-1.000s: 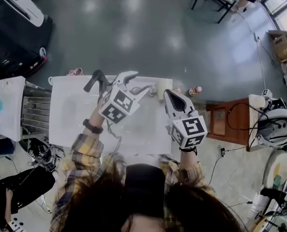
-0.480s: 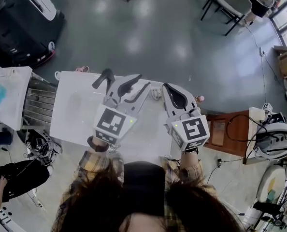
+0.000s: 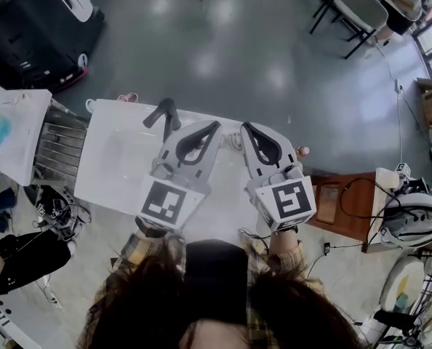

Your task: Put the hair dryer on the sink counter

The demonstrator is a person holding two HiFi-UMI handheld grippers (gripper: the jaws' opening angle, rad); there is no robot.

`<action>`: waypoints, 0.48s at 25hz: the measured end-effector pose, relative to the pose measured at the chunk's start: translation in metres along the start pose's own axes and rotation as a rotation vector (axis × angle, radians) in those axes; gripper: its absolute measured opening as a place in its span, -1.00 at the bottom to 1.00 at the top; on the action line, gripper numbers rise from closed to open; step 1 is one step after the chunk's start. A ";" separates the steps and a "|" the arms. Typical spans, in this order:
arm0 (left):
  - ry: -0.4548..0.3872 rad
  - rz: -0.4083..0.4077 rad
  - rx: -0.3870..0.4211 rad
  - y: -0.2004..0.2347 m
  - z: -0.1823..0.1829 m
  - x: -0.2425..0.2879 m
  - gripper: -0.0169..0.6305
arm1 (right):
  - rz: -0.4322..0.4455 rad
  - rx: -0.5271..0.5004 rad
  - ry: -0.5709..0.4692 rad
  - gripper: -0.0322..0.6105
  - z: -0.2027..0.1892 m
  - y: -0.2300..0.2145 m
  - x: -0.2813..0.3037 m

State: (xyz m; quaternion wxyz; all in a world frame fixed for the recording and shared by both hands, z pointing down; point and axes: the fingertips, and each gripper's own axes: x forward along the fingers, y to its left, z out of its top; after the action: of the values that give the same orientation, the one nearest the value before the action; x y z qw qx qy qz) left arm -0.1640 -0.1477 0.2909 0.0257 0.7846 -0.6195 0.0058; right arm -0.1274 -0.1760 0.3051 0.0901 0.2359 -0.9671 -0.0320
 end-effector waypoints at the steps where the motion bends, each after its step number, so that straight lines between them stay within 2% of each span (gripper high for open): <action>1: -0.001 0.000 -0.011 0.000 0.000 -0.001 -0.90 | 0.002 0.000 -0.002 -0.85 0.000 0.002 0.001; 8: 0.016 -0.018 -0.063 -0.002 -0.005 -0.005 -0.90 | 0.013 0.007 -0.004 -0.85 0.005 0.011 0.003; 12: 0.024 -0.029 -0.057 -0.003 -0.006 -0.006 -0.90 | 0.021 0.010 -0.001 -0.85 0.005 0.013 0.002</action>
State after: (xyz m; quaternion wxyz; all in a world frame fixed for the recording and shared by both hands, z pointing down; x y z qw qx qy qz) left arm -0.1619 -0.1410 0.2966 0.0555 0.7923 -0.6076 -0.0026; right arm -0.1361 -0.1656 0.3023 0.0887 0.2264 -0.9696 -0.0263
